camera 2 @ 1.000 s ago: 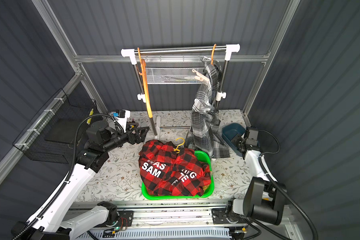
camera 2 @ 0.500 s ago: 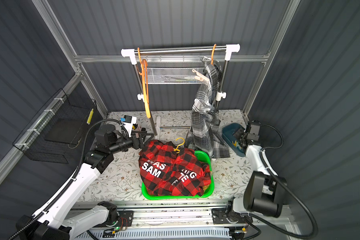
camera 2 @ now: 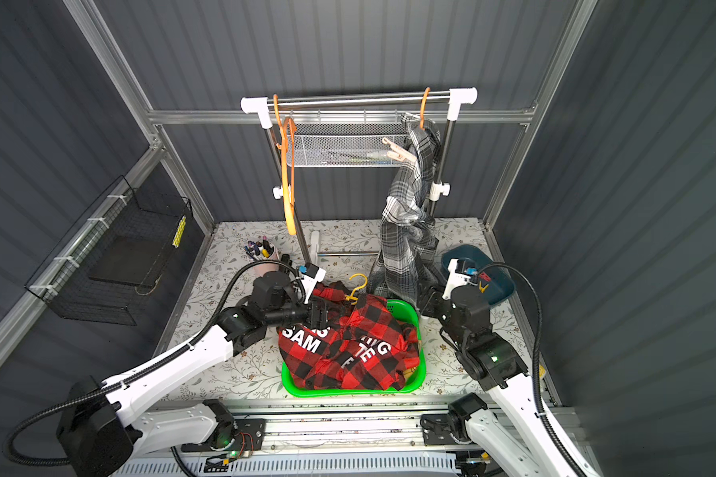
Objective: Remove the clothespins securing long-sleeve shirts to the hanger
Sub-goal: Remove the long-sleeve shirt from the hanger.
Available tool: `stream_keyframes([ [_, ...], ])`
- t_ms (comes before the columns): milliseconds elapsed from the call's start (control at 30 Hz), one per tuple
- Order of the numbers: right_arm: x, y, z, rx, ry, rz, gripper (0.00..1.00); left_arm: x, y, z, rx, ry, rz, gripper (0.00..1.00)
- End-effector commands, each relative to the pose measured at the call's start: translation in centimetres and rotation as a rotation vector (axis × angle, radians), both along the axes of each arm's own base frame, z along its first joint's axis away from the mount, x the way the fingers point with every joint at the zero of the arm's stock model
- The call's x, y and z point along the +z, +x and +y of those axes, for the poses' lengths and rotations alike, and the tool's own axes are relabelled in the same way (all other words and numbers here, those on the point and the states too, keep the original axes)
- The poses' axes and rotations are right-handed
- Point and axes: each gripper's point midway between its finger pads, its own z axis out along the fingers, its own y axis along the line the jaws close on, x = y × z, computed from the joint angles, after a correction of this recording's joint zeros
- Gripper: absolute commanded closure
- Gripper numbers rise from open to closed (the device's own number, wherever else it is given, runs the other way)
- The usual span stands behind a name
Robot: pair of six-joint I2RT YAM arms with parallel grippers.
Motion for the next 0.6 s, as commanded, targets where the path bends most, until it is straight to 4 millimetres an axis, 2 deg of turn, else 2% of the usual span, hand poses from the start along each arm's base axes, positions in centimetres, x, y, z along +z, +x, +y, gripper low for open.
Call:
stream_keyframes([
  [0,-0.8,-1.4,1.6,0.051,-0.101,0.024,0.47,-2.5,0.4,-0.4,0.039,0.047,0.009,0.26],
  [167,0.4,-2.6,8.1,0.286,-0.145,0.008,0.47,-6.2,-0.6,-0.4,0.051,0.097,0.064,0.28],
  [300,1.5,-3.0,13.1,0.448,-0.108,0.004,0.45,-7.7,-1.3,0.0,0.059,0.116,0.081,0.29],
  [400,0.8,-2.4,15.3,0.483,-0.089,0.050,0.45,-8.4,-1.6,0.2,0.066,0.125,0.086,0.29],
  [533,-1.0,-1.2,16.3,0.463,-0.089,0.121,0.44,-9.1,-1.7,0.7,0.076,0.132,0.089,0.29],
  [567,-2.1,-0.7,16.4,0.452,-0.086,0.164,0.44,-9.3,-1.8,0.7,0.076,0.132,0.090,0.30],
])
